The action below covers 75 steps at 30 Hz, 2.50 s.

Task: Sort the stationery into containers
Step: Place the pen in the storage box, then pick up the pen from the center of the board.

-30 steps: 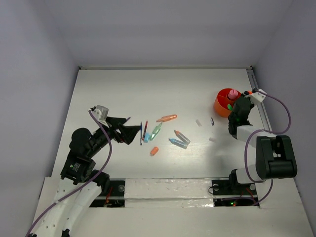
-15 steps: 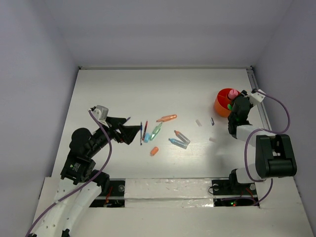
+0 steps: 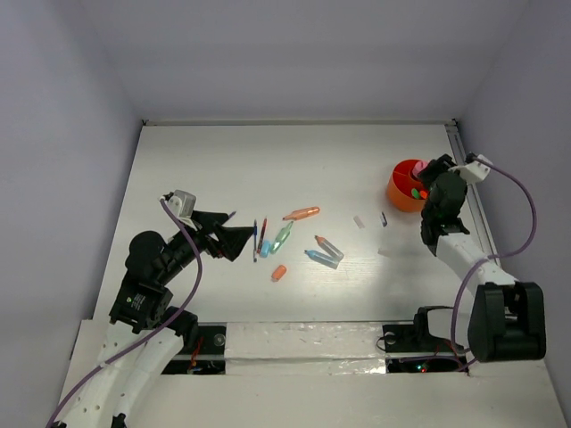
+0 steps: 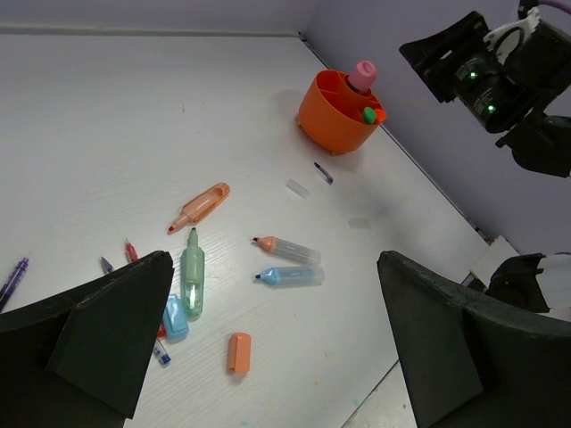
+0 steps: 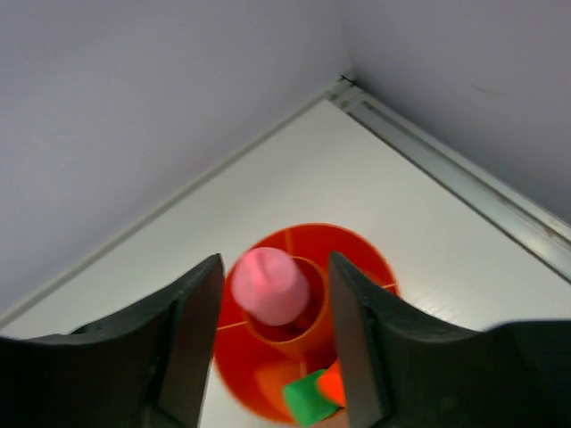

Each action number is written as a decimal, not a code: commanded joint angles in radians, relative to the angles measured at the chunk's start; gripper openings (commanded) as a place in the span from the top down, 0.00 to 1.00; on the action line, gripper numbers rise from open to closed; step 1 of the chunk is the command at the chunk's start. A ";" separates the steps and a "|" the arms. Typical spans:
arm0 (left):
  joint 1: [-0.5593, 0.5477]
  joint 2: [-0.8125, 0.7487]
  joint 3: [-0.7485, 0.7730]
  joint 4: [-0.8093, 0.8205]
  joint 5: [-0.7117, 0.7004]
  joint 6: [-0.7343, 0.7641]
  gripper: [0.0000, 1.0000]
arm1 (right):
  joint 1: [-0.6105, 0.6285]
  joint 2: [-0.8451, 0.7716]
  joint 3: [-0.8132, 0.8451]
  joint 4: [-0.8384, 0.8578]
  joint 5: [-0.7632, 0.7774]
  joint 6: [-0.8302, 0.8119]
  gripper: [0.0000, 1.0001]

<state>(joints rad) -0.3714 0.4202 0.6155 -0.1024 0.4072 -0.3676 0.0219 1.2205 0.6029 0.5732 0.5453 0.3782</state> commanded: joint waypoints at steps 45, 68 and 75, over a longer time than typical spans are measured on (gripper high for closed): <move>0.141 0.196 0.020 -0.019 -0.113 -0.040 0.01 | 0.748 0.284 0.354 -0.854 -0.443 -0.216 0.34; 0.141 0.051 0.016 -0.033 -0.183 -0.057 0.01 | 0.955 0.674 0.765 -0.848 -0.521 -0.220 0.43; 0.141 0.052 0.010 -0.022 -0.169 -0.062 0.01 | 0.984 0.503 0.592 -0.906 -0.409 -0.124 0.31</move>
<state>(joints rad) -0.2337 0.4763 0.6296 -0.1619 0.2283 -0.4252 0.9894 1.8515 1.2621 -0.2951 0.0471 0.1917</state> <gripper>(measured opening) 0.990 0.673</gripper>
